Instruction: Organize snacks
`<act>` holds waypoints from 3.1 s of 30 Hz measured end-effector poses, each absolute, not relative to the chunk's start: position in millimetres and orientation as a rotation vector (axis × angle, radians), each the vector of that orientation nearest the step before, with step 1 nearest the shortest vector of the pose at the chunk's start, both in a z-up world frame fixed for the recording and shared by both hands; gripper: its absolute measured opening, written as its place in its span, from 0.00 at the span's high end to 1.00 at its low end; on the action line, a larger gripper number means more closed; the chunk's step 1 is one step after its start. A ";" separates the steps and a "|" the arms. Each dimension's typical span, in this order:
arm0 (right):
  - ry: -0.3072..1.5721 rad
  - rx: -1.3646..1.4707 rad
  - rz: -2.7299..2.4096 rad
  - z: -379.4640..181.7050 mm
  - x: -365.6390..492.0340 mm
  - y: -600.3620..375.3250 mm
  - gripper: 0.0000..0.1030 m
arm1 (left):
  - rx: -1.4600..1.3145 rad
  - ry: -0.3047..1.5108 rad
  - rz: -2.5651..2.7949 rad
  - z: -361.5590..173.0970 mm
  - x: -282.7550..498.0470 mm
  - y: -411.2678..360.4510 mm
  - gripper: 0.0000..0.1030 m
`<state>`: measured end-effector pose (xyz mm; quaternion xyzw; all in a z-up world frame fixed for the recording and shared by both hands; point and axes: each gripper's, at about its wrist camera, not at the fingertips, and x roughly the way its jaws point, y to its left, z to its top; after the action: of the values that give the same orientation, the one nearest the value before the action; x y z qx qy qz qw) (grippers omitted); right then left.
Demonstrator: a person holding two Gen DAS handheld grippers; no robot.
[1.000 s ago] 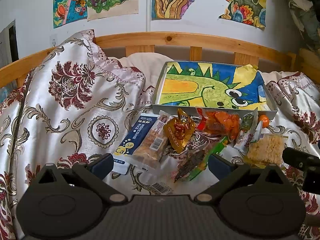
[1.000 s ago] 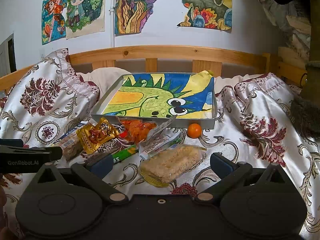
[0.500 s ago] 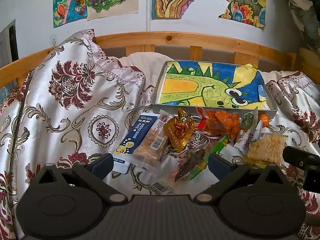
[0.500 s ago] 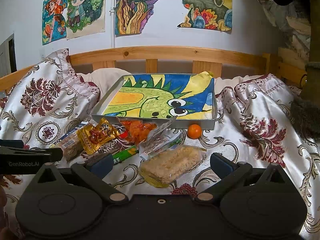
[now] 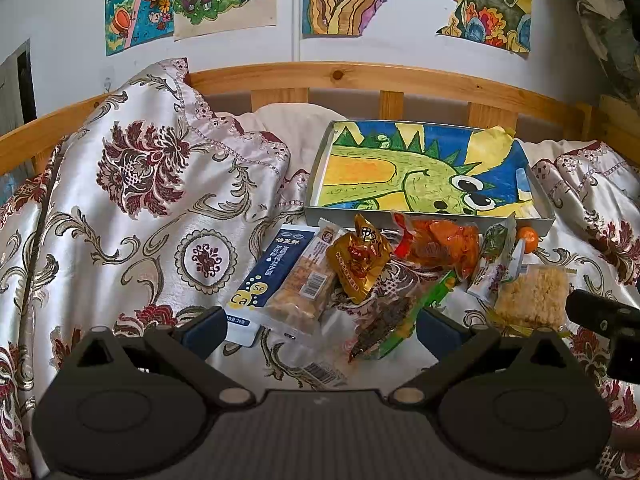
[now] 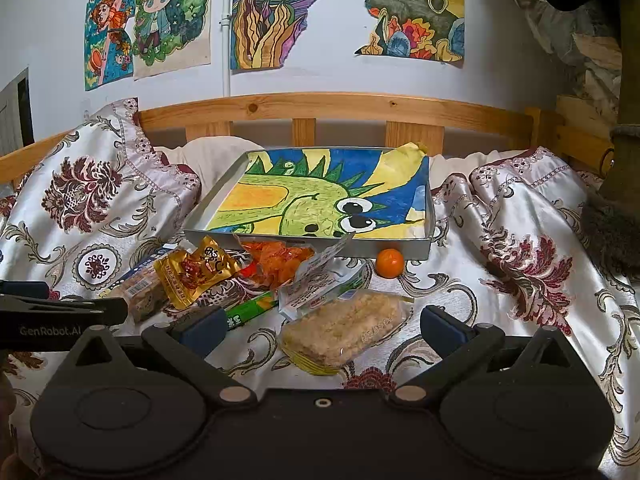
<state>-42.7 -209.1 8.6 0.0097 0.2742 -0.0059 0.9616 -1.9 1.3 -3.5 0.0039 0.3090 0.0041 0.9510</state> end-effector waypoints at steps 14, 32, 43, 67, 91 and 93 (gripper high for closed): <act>0.555 0.017 -0.010 9.0 -43.2 -208.1 0.01 | 0.008 0.633 0.006 -4.9 -2.1 1.3 0.01; 0.526 -0.013 0.006 12.2 -46.0 -202.0 0.01 | 0.009 0.671 0.021 -9.6 4.8 4.4 0.01; 0.540 0.031 0.004 8.5 -40.8 -211.2 0.01 | 0.053 0.682 0.003 -12.6 10.9 -5.2 0.01; 0.513 0.107 0.102 -40.6 59.1 -275.9 0.01 | 0.120 0.726 -0.324 -7.8 85.3 -18.0 0.00; 0.671 0.002 0.446 -68.5 65.8 -273.8 0.01 | 0.124 0.958 -0.634 -60.4 118.5 -11.0 0.01; 0.669 -0.007 0.444 -68.7 65.4 -273.0 0.01 | 0.107 0.966 -0.623 -61.1 122.3 -10.3 0.01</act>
<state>65.4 -273.0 -68.7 -0.0036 0.3255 0.2159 0.9206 122.3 -10.3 -61.1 0.0505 0.4565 -0.2944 0.8381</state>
